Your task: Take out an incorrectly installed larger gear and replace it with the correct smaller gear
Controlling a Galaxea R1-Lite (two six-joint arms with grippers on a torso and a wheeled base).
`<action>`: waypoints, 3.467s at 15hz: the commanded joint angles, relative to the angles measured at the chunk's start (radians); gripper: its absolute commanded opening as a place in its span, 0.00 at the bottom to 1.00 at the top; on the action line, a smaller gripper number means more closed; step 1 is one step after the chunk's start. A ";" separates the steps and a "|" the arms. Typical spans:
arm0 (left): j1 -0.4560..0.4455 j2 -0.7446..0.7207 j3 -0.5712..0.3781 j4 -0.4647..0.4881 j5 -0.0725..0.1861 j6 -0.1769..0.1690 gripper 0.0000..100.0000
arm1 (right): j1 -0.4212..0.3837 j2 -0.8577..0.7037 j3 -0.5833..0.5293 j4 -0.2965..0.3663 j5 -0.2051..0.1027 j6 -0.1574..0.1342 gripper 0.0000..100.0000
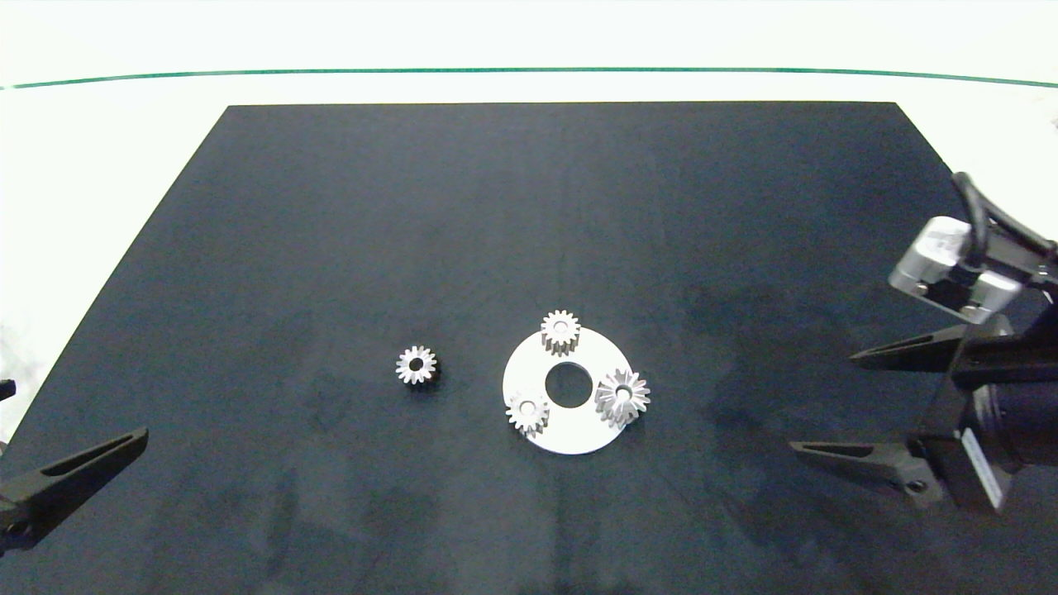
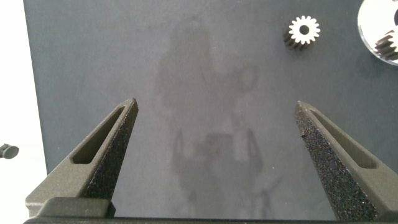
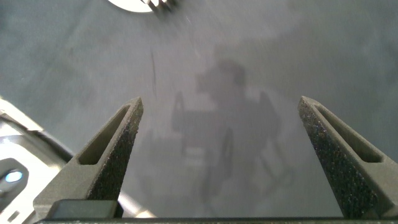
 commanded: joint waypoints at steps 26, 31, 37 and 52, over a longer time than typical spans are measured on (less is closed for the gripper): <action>-0.022 0.062 0.002 -0.052 0.005 0.004 1.00 | 0.235 0.586 -0.375 -0.035 -0.216 -0.102 1.00; -0.022 0.061 0.003 -0.052 0.006 0.004 1.00 | 0.240 0.597 -0.383 -0.035 -0.225 -0.102 1.00; -0.021 0.059 0.006 -0.052 0.006 0.004 1.00 | 0.235 0.616 -0.401 -0.037 -0.225 -0.096 0.88; -0.021 0.059 0.011 -0.052 0.008 0.004 1.00 | 0.238 0.631 -0.403 -0.037 -0.222 -0.033 0.58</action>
